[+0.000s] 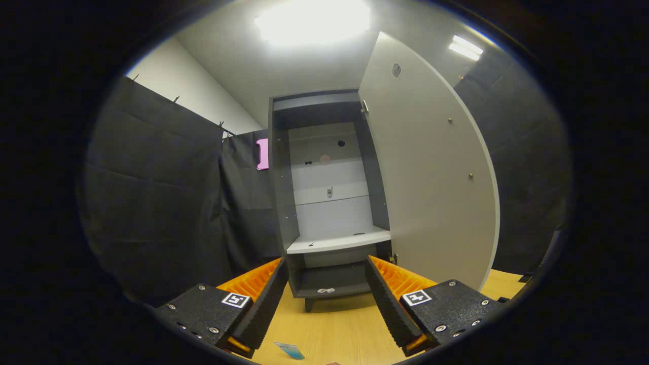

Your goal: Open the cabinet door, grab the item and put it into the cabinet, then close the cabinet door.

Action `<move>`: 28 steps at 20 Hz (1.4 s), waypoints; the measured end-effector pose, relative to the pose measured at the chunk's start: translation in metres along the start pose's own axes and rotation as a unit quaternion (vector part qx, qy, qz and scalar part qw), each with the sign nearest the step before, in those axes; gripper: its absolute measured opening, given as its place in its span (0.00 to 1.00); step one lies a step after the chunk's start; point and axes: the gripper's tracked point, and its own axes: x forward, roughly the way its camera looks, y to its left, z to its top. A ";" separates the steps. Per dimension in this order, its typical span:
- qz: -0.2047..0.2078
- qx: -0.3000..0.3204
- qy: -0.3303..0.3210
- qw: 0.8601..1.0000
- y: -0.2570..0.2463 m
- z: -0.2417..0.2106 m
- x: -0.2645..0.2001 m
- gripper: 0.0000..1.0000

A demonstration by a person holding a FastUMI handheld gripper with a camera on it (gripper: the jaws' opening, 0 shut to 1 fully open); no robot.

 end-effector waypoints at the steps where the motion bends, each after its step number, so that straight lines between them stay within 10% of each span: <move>1: 0.004 0.002 0.009 1.000 0.005 -0.013 0.002 0.93; 28: 0.040 -0.016 0.252 0.967 0.089 -0.276 0.023 0.94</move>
